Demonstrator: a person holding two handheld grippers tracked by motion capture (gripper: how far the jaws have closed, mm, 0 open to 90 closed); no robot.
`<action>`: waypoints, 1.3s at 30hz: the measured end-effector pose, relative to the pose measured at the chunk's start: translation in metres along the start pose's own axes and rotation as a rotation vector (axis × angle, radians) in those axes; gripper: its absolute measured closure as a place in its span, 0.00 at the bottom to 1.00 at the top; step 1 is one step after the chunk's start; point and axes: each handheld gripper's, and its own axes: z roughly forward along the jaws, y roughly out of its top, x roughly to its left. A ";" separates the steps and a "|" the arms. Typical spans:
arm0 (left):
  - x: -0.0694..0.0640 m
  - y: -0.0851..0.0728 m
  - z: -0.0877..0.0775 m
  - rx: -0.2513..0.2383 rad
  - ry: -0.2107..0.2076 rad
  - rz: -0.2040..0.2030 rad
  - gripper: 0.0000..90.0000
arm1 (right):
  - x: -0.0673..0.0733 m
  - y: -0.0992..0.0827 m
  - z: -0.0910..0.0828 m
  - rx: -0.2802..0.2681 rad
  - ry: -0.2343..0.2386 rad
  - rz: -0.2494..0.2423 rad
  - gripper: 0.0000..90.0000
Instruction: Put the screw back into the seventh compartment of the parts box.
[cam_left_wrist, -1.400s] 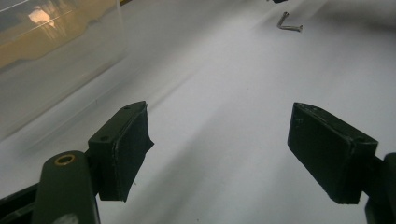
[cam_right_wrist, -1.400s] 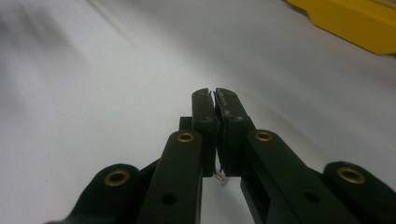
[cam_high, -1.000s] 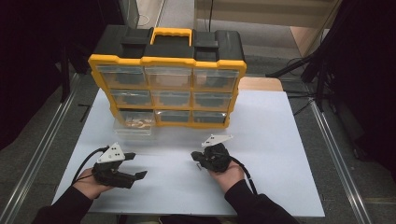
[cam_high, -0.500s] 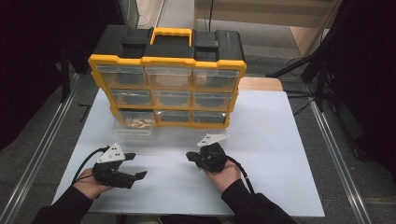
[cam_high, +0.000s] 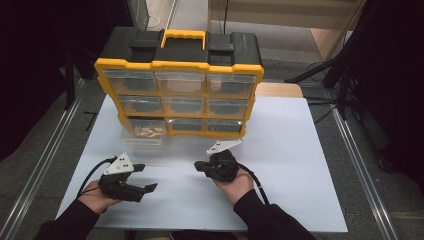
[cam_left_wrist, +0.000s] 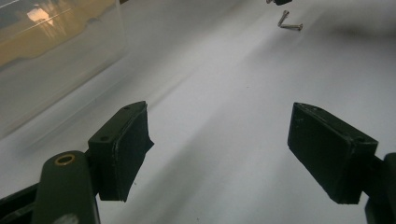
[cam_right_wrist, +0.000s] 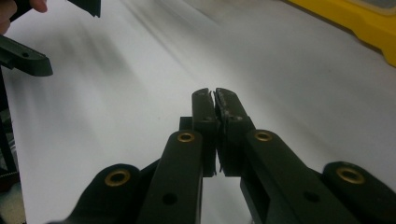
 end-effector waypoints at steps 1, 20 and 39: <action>0.000 0.000 0.000 0.000 0.000 -0.001 0.23 | 0.000 0.001 0.000 -0.004 0.001 -0.003 0.98; 0.001 -0.001 0.000 -0.007 -0.002 -0.003 0.23 | 0.001 0.018 0.004 -0.004 0.033 0.004 0.98; 0.002 -0.001 -0.001 -0.003 0.001 -0.012 0.23 | 0.010 0.049 0.007 -0.032 0.052 -0.010 0.98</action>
